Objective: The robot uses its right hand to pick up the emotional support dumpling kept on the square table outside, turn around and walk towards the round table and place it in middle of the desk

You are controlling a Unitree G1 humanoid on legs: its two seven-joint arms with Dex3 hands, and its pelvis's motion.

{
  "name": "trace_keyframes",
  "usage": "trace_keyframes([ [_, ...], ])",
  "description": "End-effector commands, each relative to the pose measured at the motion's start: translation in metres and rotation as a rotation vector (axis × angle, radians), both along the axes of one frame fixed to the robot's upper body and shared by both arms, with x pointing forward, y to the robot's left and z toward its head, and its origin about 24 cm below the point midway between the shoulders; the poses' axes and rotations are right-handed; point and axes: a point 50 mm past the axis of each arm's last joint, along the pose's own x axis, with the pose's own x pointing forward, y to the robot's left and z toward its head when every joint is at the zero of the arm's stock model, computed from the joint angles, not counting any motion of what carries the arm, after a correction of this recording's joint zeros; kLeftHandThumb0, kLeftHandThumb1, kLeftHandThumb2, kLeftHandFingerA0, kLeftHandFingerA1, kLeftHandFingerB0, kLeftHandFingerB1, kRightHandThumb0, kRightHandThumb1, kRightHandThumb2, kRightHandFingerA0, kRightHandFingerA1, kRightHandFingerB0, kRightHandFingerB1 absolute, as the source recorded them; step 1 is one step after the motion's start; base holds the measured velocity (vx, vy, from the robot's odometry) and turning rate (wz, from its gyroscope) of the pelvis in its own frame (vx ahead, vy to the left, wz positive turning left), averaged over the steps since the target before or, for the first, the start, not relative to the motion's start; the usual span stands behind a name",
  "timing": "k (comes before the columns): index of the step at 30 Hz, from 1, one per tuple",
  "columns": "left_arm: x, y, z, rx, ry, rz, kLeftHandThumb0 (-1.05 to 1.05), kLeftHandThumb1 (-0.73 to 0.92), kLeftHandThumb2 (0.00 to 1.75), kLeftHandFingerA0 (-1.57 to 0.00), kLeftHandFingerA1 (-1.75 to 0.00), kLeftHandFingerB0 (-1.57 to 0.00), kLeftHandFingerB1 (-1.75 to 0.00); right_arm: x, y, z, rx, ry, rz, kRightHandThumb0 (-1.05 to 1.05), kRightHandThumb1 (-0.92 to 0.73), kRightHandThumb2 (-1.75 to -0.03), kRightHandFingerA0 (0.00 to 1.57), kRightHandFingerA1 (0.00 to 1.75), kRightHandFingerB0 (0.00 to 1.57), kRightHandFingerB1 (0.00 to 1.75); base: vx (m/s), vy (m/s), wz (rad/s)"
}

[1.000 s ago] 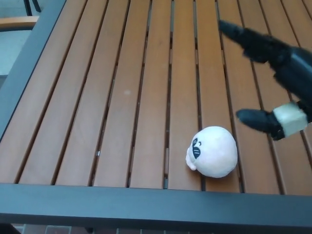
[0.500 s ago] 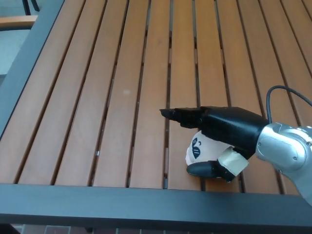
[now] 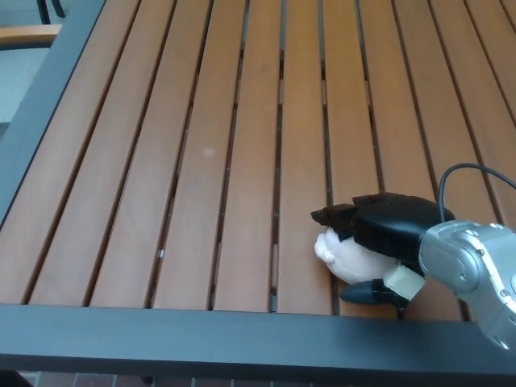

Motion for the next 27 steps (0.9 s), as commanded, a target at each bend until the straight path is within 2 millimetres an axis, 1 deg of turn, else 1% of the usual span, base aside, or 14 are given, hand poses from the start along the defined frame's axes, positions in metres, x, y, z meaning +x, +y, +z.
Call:
trace_keyframes([
  [1, 0.003, -0.002, 0.005, 0.036, -0.072, -0.071, -0.01, 0.73, 0.67, -0.85, -0.61, -0.78, -0.57, 0.004, 0.004, -0.012, -0.166, -0.213, 0.115, -0.92, -0.61, -1.03, 0.05, 0.09, 0.11, 0.33, 0.00, 0.000, 0.00],
  [4, 0.003, -0.003, 0.004, 0.033, -0.070, -0.077, -0.01, 0.73, 0.67, -0.85, -0.61, -0.78, -0.57, 0.004, 0.004, -0.016, -0.181, -0.232, 0.128, -0.92, -0.61, -1.03, 0.05, 0.09, 0.11, 0.33, 0.00, 0.000, 0.00],
  [5, 0.003, -0.003, 0.004, 0.038, -0.066, -0.074, -0.01, 0.73, 0.67, -0.85, -0.59, -0.78, -0.56, 0.004, 0.006, -0.019, -0.192, -0.224, 0.128, -0.89, -0.75, -0.63, 0.00, 0.18, 0.08, 0.31, 0.00, 0.000, 0.00],
  [8, 0.003, -0.003, 0.004, 0.045, -0.061, -0.071, -0.01, 0.73, 0.67, -0.85, -0.59, -0.78, -0.56, 0.004, 0.008, -0.023, -0.209, -0.212, 0.127, -0.89, -0.75, -0.63, 0.00, 0.18, 0.08, 0.31, 0.00, 0.000, 0.00],
  [10, 0.001, -0.002, 0.005, 0.045, -0.061, -0.074, -0.02, 0.74, 0.68, -0.86, -0.63, -0.78, -0.58, -0.005, 0.012, -0.036, -0.248, -0.085, 0.093, -0.77, -0.64, -0.60, 0.00, 0.07, 0.04, 0.30, 0.00, 0.000, 0.00],
  [11, -0.001, -0.002, 0.004, 0.042, -0.061, -0.064, -0.01, 0.72, 0.71, -0.88, -0.62, -0.80, -0.58, -0.012, 0.012, -0.048, -0.219, -0.085, 0.102, -0.25, -0.67, -0.61, 0.87, 1.39, 0.52, 0.42, 0.00, 0.000, 0.00],
  [12, -0.002, -0.002, 0.003, 0.040, -0.061, -0.056, -0.01, 0.72, 0.71, -0.88, -0.62, -0.80, -0.58, -0.015, 0.011, -0.053, -0.183, -0.125, 0.118, -0.25, -0.67, -0.61, 0.87, 1.39, 0.52, 0.42, 0.00, 0.000, 0.00],
  [13, -0.002, -0.002, 0.002, 0.037, -0.060, -0.050, 0.00, 0.72, 0.70, -0.88, -0.62, -0.79, -0.57, -0.018, 0.010, -0.056, -0.129, -0.181, 0.130, -0.33, -0.60, -0.63, 0.96, 1.56, 0.75, 0.55, 0.00, 0.000, 0.00],
  [16, -0.001, -0.002, 0.001, 0.036, -0.061, -0.047, 0.00, 0.72, 0.70, -0.88, -0.62, -0.79, -0.57, -0.021, 0.009, -0.059, -0.071, -0.243, 0.138, -0.33, -0.60, -0.63, 0.96, 1.56, 0.75, 0.55, 0.00, 0.000, 0.00],
  [17, -0.001, -0.003, -0.001, 0.032, -0.057, -0.047, -0.05, 0.71, 0.66, -0.87, -0.62, -0.79, -0.59, -0.022, 0.005, -0.061, -0.058, -0.320, 0.154, -0.31, -0.69, -0.58, 0.79, 1.73, 0.79, 0.81, 0.00, 0.000, 0.00],
  [20, -0.002, -0.006, -0.003, 0.025, -0.056, -0.048, -0.02, 0.73, 0.66, -0.85, -0.62, -0.78, -0.58, -0.025, -0.002, -0.065, -0.025, -0.448, 0.183, -0.34, -0.65, -0.59, 0.78, 1.69, 0.85, 0.73, 0.00, 0.000, 0.00],
  [21, -0.001, -0.006, -0.003, 0.022, -0.058, -0.054, -0.02, 0.74, 0.65, -0.83, -0.62, -0.77, -0.57, -0.026, -0.006, -0.064, 0.022, -0.513, 0.176, -0.22, -0.71, -0.65, 0.64, 1.75, 0.58, 1.52, 0.00, 0.000, 0.00],
  [26, 0.000, -0.006, -0.002, 0.018, -0.056, -0.062, -0.02, 0.74, 0.65, -0.83, -0.62, -0.77, -0.57, -0.027, -0.012, -0.063, 0.082, -0.593, 0.172, -0.22, -0.71, -0.65, 0.64, 1.75, 0.58, 1.52, 0.00, 0.000, 0.00],
  [27, 0.000, -0.007, -0.002, 0.020, -0.059, -0.063, -0.01, 0.72, 0.68, -0.86, -0.63, -0.79, -0.59, -0.028, -0.017, -0.058, 0.138, -0.621, 0.166, -0.17, -0.66, -0.74, 0.78, 1.65, 0.74, 1.12, 0.00, 0.000, 0.00],
])
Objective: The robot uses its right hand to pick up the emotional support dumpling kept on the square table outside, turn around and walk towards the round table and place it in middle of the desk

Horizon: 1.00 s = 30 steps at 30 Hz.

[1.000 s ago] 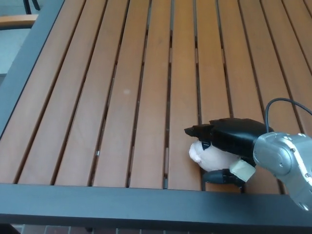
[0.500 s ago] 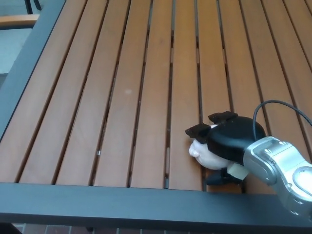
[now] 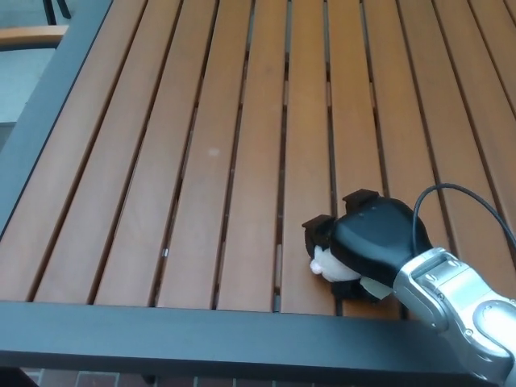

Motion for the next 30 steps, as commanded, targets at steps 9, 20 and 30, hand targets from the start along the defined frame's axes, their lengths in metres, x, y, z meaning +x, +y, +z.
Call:
trace_keyframes([
  [9, 0.006, 0.001, 0.006, 0.038, -0.077, -0.050, 0.01, 0.71, 0.68, -0.85, -0.61, -0.77, -0.58, -0.024, -0.047, 0.001, 0.373, -0.405, 0.133, -0.14, -0.54, -0.97, 1.17, 1.44, 0.86, 1.25, 0.00, 0.000, 0.00],
  [20, 0.013, 0.000, 0.006, 0.041, -0.086, -0.061, -0.03, 0.73, 0.65, -0.85, -0.62, -0.77, -0.58, -0.029, -0.036, 0.089, 0.664, -0.529, 0.263, -0.10, -0.59, -1.08, 0.84, 1.73, 0.76, 1.28, 0.00, 0.000, 0.00],
  [30, 0.016, -0.003, 0.007, 0.032, -0.108, -0.061, 0.00, 0.73, 0.69, -0.85, -0.64, -0.78, -0.58, -0.089, -0.008, 0.099, 0.946, -0.418, 0.317, -0.12, -0.63, -1.05, 0.85, 1.73, 0.76, 1.33, 0.00, 0.000, 0.01],
])
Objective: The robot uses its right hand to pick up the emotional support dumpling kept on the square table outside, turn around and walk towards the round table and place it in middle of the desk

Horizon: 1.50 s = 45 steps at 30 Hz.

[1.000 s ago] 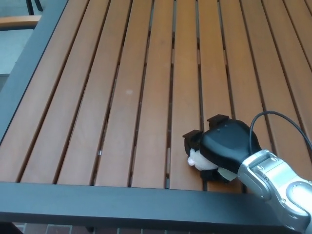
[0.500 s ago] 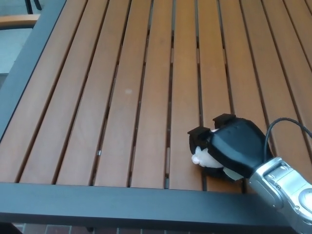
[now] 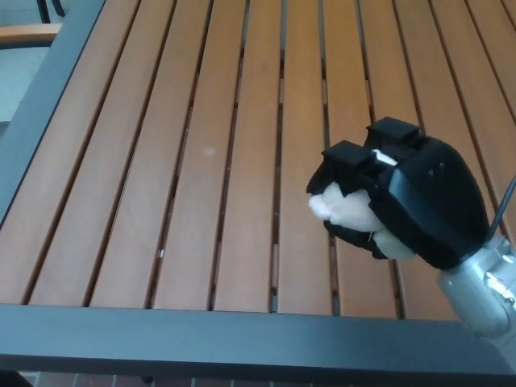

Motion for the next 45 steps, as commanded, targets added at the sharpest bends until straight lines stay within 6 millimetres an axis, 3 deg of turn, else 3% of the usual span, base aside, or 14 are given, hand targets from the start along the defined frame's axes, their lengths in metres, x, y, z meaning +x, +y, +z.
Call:
trace_keyframes([
  [1, 0.007, -0.002, 0.007, 0.037, -0.087, -0.053, -0.01, 0.73, 0.67, -0.86, -0.64, -0.79, -0.59, -0.051, 0.000, 0.018, 0.307, 0.028, 0.168, -0.13, -0.63, -1.05, 0.86, 1.70, 0.76, 1.32, 0.00, 0.000, 0.00],
  [5, 0.008, -0.001, 0.008, 0.035, -0.095, -0.055, 0.00, 0.73, 0.68, -0.85, -0.63, -0.77, -0.59, -0.059, -0.002, 0.012, 0.318, 0.104, 0.185, -0.14, -0.63, -1.05, 0.87, 1.67, 0.77, 1.32, 0.00, 0.000, 0.00],
  [8, 0.009, -0.001, 0.007, 0.037, -0.085, -0.058, -0.01, 0.74, 0.67, -0.84, -0.62, -0.76, -0.58, -0.073, 0.002, 0.007, 0.411, 0.226, 0.245, -0.11, -0.57, -1.11, 0.94, 1.55, 0.92, 1.13, 0.00, 0.000, 0.00],
  [14, 0.016, -0.004, 0.009, 0.052, -0.092, -0.077, -0.05, 0.75, 0.66, -0.85, -0.61, -0.76, -0.57, -0.086, 0.004, 0.003, 0.428, 0.307, 0.294, -0.12, -0.52, -1.16, 0.99, 1.50, 0.93, 1.07, 0.00, 0.000, 0.00],
  [16, 0.019, -0.004, 0.009, 0.050, -0.098, -0.076, -0.04, 0.74, 0.66, -0.87, -0.63, -0.77, -0.58, -0.085, 0.004, 0.004, 0.421, 0.304, 0.284, -0.11, -0.53, -1.14, 0.99, 1.51, 0.92, 1.11, 0.00, 0.000, 0.00],
  [18, 0.021, -0.006, 0.009, 0.053, -0.102, -0.082, -0.05, 0.72, 0.66, -0.87, -0.63, -0.78, -0.59, -0.083, 0.002, 0.003, 0.422, 0.315, 0.279, -0.09, -0.57, -1.10, 0.90, 1.60, 0.89, 1.13, 0.00, 0.000, 0.00],
  [24, 0.021, -0.008, 0.007, 0.050, -0.100, -0.073, -0.04, 0.74, 0.64, -0.87, -0.63, -0.79, -0.59, -0.083, 0.000, 0.003, 0.423, 0.340, 0.288, -0.11, -0.61, -1.06, 0.91, 1.54, 0.89, 1.07, 0.00, 0.000, 0.00],
  [31, 0.016, -0.008, 0.005, 0.037, -0.088, -0.072, -0.07, 0.75, 0.63, -0.83, -0.61, -0.76, -0.57, -0.085, 0.001, 0.003, 0.413, 0.354, 0.306, -0.10, -0.58, -1.12, 0.92, 1.56, 0.90, 1.10, 0.00, 0.000, 0.00],
  [35, 0.013, -0.008, 0.005, 0.036, -0.083, -0.071, -0.05, 0.74, 0.64, -0.82, -0.61, -0.76, -0.58, -0.087, 0.002, 0.002, 0.402, 0.363, 0.317, -0.09, -0.55, -1.16, 0.95, 1.44, 0.91, 1.06, 0.00, 0.000, 0.03],
  [42, 0.012, -0.007, 0.003, 0.028, -0.084, -0.061, -0.07, 0.74, 0.61, -0.85, -0.60, -0.77, -0.58, -0.091, 0.004, 0.002, 0.385, 0.380, 0.327, -0.12, -0.51, -1.18, 0.99, 1.51, 0.92, 1.13, 0.00, 0.002, 0.26],
  [45, 0.010, -0.007, 0.002, 0.022, -0.085, -0.065, -0.01, 0.73, 0.67, -0.80, -0.62, -0.78, -0.61, -0.091, 0.005, 0.002, 0.377, 0.378, 0.342, -0.08, -0.51, -1.22, 0.91, 1.60, 0.86, 1.26, 0.00, 0.083, 0.26],
])
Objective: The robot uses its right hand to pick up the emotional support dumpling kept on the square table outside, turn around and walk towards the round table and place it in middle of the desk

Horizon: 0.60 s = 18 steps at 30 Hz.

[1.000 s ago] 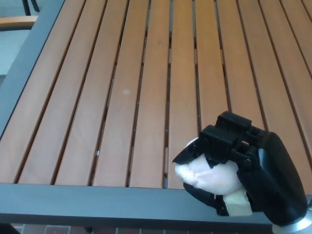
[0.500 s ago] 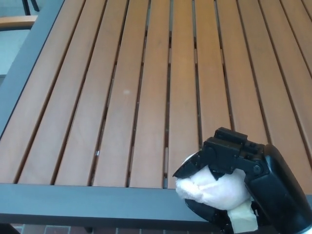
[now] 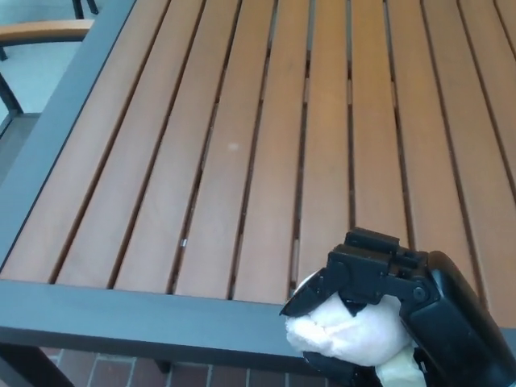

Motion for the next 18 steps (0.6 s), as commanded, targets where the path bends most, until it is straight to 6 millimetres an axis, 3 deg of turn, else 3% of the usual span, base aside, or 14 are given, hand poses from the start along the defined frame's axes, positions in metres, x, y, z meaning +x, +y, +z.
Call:
trace_keyframes([
  [1, 0.0031, 0.0039, 0.0069, 0.030, -0.073, -0.036, -0.01, 0.73, 0.67, -0.80, -0.62, -0.78, -0.61, -0.0029, 0.0020, 0.0020, -0.005, -0.008, 0.041, -0.08, -0.51, -1.22, 0.91, 1.60, 0.86, 1.26, 0.00, 0.179, 0.31],
  [3, 0.0038, 0.0029, 0.0070, 0.035, -0.071, -0.031, -0.01, 0.75, 0.65, -0.81, -0.61, -0.77, -0.58, -0.0029, 0.0022, 0.0030, -0.012, -0.006, 0.039, -0.09, -0.52, -1.18, 0.91, 1.60, 0.87, 1.24, 0.02, 0.242, 0.38],
  [4, 0.0043, 0.0029, 0.0070, 0.036, -0.071, -0.031, -0.02, 0.73, 0.63, -0.81, -0.61, -0.79, -0.60, -0.0027, 0.0022, 0.0033, -0.013, -0.006, 0.040, -0.09, -0.53, -1.17, 0.91, 1.59, 0.87, 1.22, 0.03, 0.271, 2.65],
  [11, 0.0063, 0.0041, 0.0070, 0.038, -0.071, -0.037, -0.05, 0.75, 0.65, -0.83, -0.61, -0.77, -0.58, -0.0011, 0.0036, 0.0045, -0.016, -0.006, 0.046, -0.08, -0.54, -1.18, 0.90, 1.62, 0.86, 1.23, 0.04, 0.218, 0.32],
  [12, 0.0074, 0.0039, 0.0073, 0.038, -0.074, -0.040, -0.07, 0.74, 0.64, -0.83, -0.61, -0.77, -0.58, -0.0006, 0.0042, 0.0052, -0.021, -0.012, 0.047, -0.10, -0.54, -1.17, 0.92, 1.55, 0.88, 1.17, 0.07, 0.099, 0.50],
  [18, 0.0108, 0.0026, 0.0082, 0.039, -0.081, -0.036, -0.08, 0.74, 0.62, -0.84, -0.60, -0.77, -0.57, 0.0011, 0.0051, 0.0065, -0.033, -0.025, 0.043, -0.11, -0.55, -1.14, 0.92, 1.56, 0.87, 1.20, 0.03, -0.012, 0.69],
])
